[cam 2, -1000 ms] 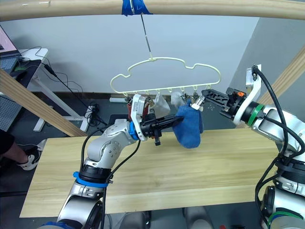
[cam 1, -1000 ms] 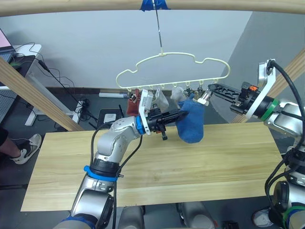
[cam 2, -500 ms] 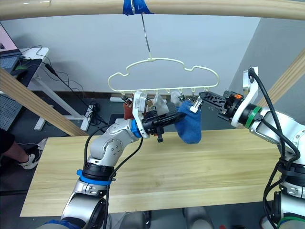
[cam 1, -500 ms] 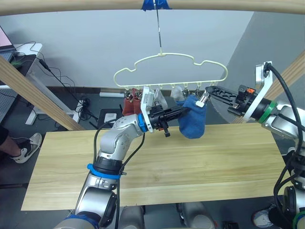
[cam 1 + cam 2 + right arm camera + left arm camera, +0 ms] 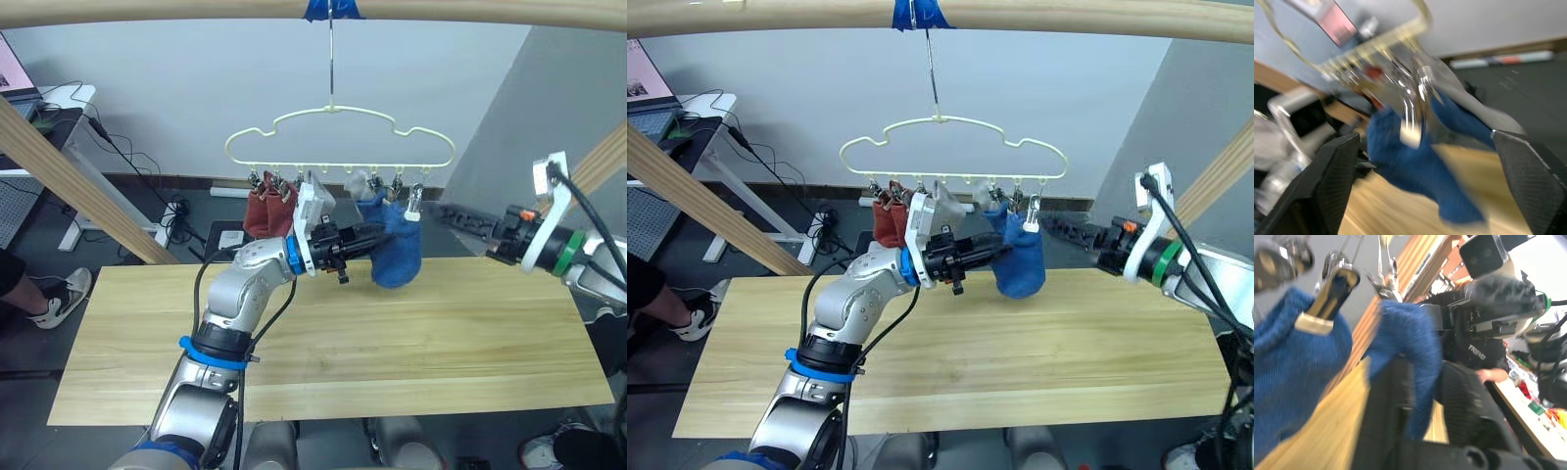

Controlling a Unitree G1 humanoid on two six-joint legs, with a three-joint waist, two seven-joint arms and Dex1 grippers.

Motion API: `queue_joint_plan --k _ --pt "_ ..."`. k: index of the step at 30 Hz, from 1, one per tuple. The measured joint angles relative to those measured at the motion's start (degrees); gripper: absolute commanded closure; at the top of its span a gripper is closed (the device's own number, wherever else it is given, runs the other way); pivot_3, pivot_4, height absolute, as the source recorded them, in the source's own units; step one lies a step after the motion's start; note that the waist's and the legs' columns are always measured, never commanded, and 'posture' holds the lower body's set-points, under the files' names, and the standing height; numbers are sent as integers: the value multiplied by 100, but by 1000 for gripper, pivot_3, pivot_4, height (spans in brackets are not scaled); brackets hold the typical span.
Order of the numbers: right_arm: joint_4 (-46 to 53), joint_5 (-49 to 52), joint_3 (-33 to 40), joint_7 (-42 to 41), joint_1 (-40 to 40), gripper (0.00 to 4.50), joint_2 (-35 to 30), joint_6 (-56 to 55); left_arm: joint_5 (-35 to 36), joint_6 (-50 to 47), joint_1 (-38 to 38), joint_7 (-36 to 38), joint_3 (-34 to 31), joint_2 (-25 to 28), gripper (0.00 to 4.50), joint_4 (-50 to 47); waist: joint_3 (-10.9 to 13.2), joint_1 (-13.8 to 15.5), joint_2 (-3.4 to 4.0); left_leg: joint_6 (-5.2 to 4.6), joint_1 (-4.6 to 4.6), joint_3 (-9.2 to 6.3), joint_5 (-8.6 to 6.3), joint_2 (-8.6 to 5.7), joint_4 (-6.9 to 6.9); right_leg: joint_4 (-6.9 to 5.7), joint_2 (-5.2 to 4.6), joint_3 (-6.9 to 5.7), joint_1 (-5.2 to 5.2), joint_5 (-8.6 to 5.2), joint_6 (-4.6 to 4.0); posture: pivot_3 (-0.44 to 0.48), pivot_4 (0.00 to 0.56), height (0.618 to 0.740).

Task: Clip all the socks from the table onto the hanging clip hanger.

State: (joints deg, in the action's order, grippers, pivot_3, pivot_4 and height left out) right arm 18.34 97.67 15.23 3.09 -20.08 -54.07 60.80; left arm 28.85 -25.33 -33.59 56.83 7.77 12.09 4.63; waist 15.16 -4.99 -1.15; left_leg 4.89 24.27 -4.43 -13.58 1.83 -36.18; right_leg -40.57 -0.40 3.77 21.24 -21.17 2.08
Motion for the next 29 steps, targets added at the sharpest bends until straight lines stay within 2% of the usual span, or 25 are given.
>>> queue_joint_plan --k 3,7,12,16,21,25,29 --pt "240 -763 -17 -693 394 0 -121 -28 -210 185 196 50 177 59 1251 16 2 -1 -3 0 -2 0 0 0 0 0 0 1 -1 0 0 -143 270 740" --pt "355 -2115 -264 -1359 640 0 -165 -304 -486 467 501 134 231 407 28 128 5 -11 -5 -1 -9 0 0 0 -3 -8 0 5 -1 0 0 -125 275 740" --pt "393 -3862 -717 -1961 984 0 -180 -1029 -606 615 1198 110 -231 1243 10 92 17 13 -7 -1 -15 -5 0 4 0 -13 1 5 -1 0 0 -90 276 740" --pt "353 -5147 -1009 -2447 1324 0 -94 -1811 -611 437 1928 -253 -893 1845 10 -440 31 41 -14 0 -11 -8 0 2 0 -7 -8 2 -1 0 0 -44 281 740" --pt "273 -5677 -955 -2808 1387 0 283 -2279 -567 -88 2432 -786 -1610 2431 10 -1173 44 80 -28 0 -16 -18 1 3 -1 -20 -9 1 -6 0 0 -2 278 740" --pt "254 -5992 -955 -3069 1448 0 295 -2322 -633 -310 2564 -1083 -1998 2865 10 -1399 48 175 -26 0 -19 -16 1 1 1 -20 -9 -1 -6 0 0 24 266 740" --pt "276 -6067 -903 -3153 1515 0 426 -2276 -721 -341 2691 -1262 -2082 2921 10 -1434 47 264 -26 0 -16 -14 1 0 1 -17 -11 -3 -5 0 0 24 251 740"
